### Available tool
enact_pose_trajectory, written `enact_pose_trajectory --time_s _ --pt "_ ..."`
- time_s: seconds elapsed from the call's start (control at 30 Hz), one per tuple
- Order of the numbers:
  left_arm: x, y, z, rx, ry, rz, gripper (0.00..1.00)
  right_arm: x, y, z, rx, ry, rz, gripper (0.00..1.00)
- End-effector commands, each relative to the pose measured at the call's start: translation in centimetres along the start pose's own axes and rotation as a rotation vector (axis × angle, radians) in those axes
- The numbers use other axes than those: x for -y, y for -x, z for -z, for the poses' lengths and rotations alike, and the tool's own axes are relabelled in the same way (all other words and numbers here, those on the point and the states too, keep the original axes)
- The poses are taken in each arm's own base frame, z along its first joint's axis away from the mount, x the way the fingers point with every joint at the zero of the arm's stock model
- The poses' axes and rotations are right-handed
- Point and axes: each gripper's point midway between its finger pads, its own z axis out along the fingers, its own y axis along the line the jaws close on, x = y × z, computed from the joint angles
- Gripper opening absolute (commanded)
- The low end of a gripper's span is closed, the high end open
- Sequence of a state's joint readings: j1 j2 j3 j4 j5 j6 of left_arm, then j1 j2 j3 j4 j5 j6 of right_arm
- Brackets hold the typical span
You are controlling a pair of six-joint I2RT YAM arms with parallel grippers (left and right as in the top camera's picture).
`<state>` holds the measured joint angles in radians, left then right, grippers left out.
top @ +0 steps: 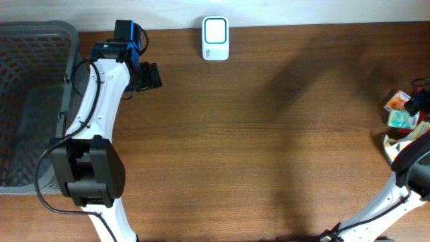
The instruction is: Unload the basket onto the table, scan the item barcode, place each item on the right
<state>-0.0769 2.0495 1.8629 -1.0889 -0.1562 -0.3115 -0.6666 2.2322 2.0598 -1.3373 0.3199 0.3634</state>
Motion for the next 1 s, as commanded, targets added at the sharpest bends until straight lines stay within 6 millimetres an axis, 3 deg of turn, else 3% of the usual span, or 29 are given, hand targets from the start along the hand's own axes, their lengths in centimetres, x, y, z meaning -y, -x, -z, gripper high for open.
enact_pose_trajectory --time_s 0.0,0.07,0.13,0.27,0.37,0.4,0.43,0.57,0.7,0.77,0.87,0.97 --pt "-0.3 1.0 1.9 0.047 -0.017 0.029 0.99 0.9 -0.1 4.4 0.06 0.068 -0.087 0.99" --pt "-0.3 1.0 1.9 0.047 -0.017 0.029 0.99 1.2 -0.2 7.2 0.107 0.129 -0.104 0.99" --pt "-0.3 1.0 1.9 0.047 -0.017 0.029 0.99 3.2 -0.4 13.0 0.236 0.19 -0.147 0.99" --pt "-0.3 1.0 1.9 0.047 -0.017 0.029 0.99 6.2 -3.2 21.8 0.423 0.275 -0.178 0.99" --pt "-0.3 1.0 1.9 0.047 -0.017 0.029 0.99 7.1 -6.8 27.2 0.544 0.354 -0.154 0.99" --pt "-0.3 1.0 1.9 0.047 -0.017 0.029 0.99 6.8 -8.2 28.2 0.559 0.374 -0.123 0.99" --pt "-0.3 1.0 1.9 0.047 -0.017 0.029 0.99 5.9 -11.0 29.2 0.579 0.412 -0.055 0.99" --pt "-0.3 1.0 1.9 0.047 -0.017 0.029 0.99 2.3 -19.1 29.2 0.662 0.56 0.221 0.99" --pt "-0.3 1.0 1.9 0.047 -0.017 0.029 0.99 -0.2 -29.5 23.9 0.494 0.751 0.512 0.99" --pt "-0.3 1.0 1.9 0.047 -0.017 0.029 0.99 0.0 -31.2 21.7 0.451 0.742 0.554 0.98" --pt "-0.3 1.0 1.9 0.047 -0.017 0.029 0.99 -0.3 -32.1 18.8 0.391 0.691 0.577 0.98" --pt "-0.3 1.0 1.9 0.047 -0.017 0.029 0.99 -0.7 -32.1 17.9 0.354 0.656 0.588 0.98"
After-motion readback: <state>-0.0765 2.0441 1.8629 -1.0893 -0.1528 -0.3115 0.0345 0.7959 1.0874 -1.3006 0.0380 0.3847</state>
